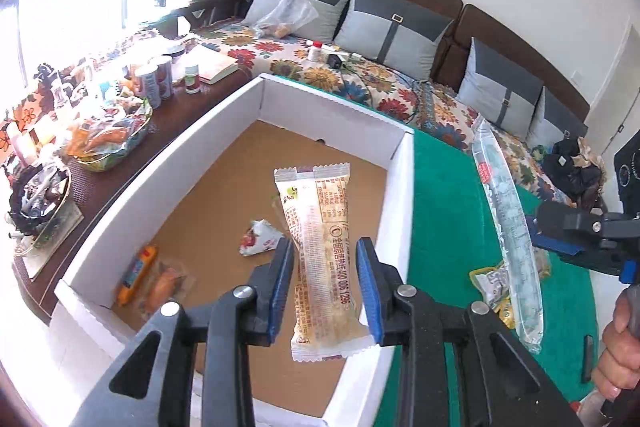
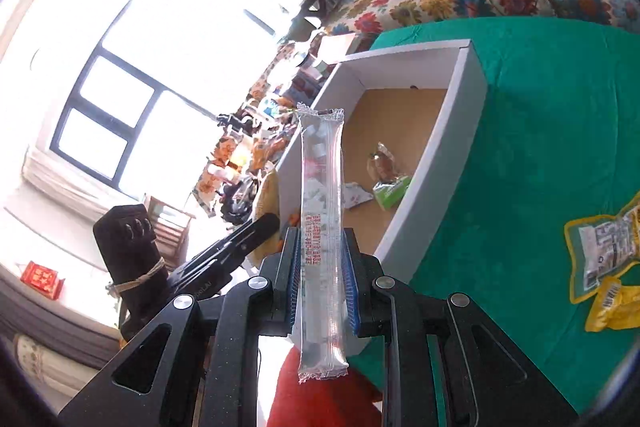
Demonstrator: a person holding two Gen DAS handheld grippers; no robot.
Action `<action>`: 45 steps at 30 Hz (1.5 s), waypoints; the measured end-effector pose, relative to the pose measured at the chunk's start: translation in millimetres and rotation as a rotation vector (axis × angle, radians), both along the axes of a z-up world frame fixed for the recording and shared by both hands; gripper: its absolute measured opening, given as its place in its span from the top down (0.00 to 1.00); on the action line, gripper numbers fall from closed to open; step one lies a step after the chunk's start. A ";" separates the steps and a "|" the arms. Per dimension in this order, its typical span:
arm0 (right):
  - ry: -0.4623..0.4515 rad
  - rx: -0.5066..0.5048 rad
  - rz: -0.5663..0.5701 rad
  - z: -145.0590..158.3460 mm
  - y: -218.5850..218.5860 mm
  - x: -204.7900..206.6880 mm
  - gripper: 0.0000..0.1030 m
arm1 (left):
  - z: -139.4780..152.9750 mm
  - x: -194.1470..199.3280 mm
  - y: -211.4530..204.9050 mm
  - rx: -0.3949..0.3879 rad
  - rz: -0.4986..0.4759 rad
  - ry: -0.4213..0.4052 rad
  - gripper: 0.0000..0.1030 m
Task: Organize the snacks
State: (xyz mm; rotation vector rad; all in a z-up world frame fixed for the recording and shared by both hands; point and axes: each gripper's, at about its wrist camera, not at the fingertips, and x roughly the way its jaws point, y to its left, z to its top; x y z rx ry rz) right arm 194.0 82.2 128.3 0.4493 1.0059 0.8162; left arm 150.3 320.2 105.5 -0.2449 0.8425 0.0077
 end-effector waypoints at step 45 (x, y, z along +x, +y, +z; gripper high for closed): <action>-0.061 -0.764 -0.830 -204.2 -439.9 -136.3 0.13 | -198.7 36.6 -332.5 0.216 -0.459 0.067 0.00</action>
